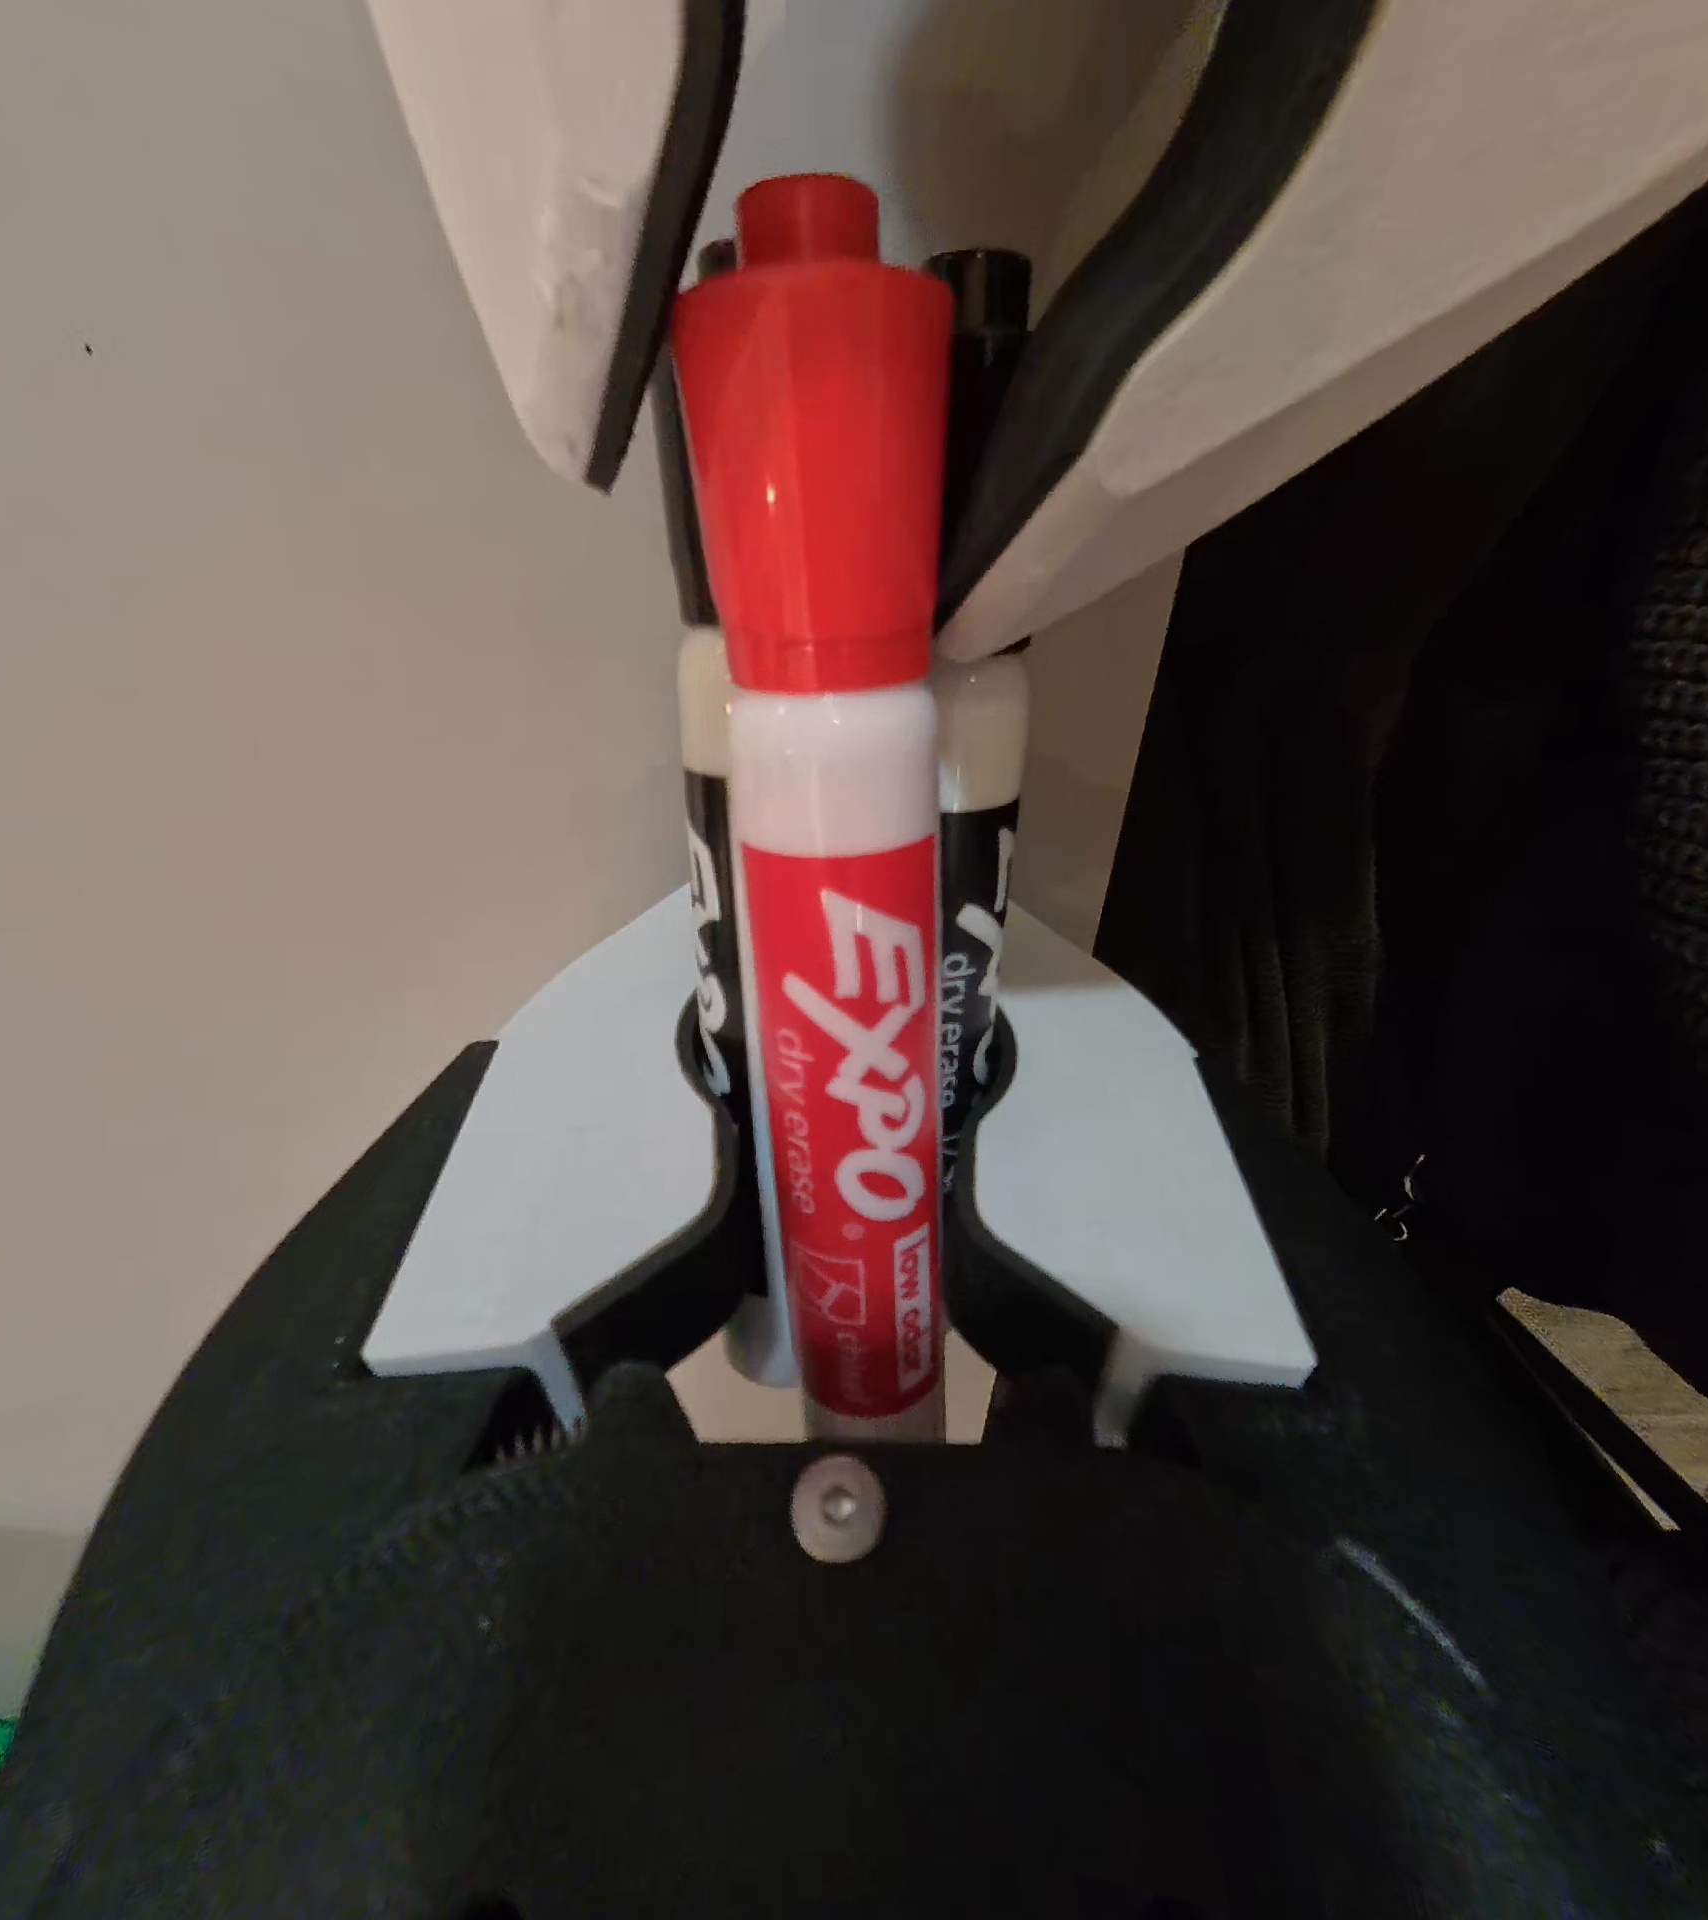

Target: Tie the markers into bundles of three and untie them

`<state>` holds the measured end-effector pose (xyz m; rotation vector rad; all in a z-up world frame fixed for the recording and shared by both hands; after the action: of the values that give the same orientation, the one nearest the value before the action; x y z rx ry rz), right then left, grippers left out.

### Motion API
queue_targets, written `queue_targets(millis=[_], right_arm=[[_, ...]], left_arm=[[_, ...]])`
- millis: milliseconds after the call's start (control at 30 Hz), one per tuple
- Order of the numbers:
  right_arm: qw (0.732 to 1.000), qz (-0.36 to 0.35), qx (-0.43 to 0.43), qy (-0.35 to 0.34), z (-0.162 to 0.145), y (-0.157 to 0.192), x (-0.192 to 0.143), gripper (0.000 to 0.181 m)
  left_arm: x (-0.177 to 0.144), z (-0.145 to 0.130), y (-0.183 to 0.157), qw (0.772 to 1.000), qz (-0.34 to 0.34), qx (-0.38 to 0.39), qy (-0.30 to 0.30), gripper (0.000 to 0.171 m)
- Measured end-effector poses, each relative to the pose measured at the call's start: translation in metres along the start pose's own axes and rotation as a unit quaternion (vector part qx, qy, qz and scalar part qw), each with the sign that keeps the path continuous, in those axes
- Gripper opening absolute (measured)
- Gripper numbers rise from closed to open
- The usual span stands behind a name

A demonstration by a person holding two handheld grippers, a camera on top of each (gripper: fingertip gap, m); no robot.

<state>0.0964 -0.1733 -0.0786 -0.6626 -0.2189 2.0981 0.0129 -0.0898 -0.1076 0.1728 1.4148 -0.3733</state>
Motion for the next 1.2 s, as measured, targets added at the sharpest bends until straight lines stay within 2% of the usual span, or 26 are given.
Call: queue_targets(millis=[433,567,633,700,767,833,867,967,1033,1133,1200], right_arm=[[1.0,-0.004,-0.005,0.002,-0.003,-0.003,-0.004,0.024],[1.0,-0.008,-0.008,0.006,-0.006,-0.004,-0.004,0.043],[1.0,-0.017,0.003,-0.009,-0.002,-0.005,-0.005,0.046],[0.999,-0.029,0.03,-0.023,0.001,-0.008,-0.005,0.051],[0.993,-0.052,0.096,-0.046,0.003,-0.016,-0.005,0.058],[0.974,-0.071,0.199,-0.079,0.004,-0.027,-0.005,0.072],[0.958,-0.079,0.258,-0.099,0.003,-0.032,-0.006,0.073],[0.891,-0.07,0.413,-0.174,-0.001,-0.039,-0.008,0.073],[0.865,-0.037,0.466,-0.183,-0.005,-0.036,-0.003,0.069],[0.846,-0.008,0.503,-0.18,-0.007,-0.03,0.005,0.074],[0.825,0.008,0.527,-0.205,-0.003,-0.026,0.008,0.071]], left_arm=[[0.0,-0.003,0.005,1.0,0.004,-0.008,0.005,0.044],[0.001,-0.006,0.009,0.999,0.037,-0.01,0.025,0.043],[0.0,-0.005,0.008,0.999,0.04,-0.007,0.023,0.043],[-0.001,-0.004,0.008,0.999,0.043,-0.004,0.017,0.043],[-0.004,-0.004,0.009,0.999,0.049,-0.006,0.013,0.043],[-0.007,-0.005,0.012,0.998,0.054,-0.012,0.009,0.043],[-0.009,-0.005,0.013,0.998,0.057,-0.017,0.006,0.043],[-0.013,-0.007,0.014,0.999,0.046,-0.023,-0.005,0.043],[-0.016,-0.007,0.014,0.999,0.04,-0.024,-0.014,0.043],[-0.018,-0.008,0.015,0.999,0.041,-0.029,-0.014,0.043],[-0.018,-0.009,0.016,0.999,0.042,-0.031,-0.013,0.043]])
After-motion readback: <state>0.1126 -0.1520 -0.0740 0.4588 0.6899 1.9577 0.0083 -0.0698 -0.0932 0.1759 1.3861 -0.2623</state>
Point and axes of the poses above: each gripper's, where its closed fingertips meet, x out along the fingers, z out of its top, y = z × x across the jaws, the point moved 7 cm from there along -x, back along the fingers, and after that the axes turned 14 degrees about -x, right-handed, at the moved point
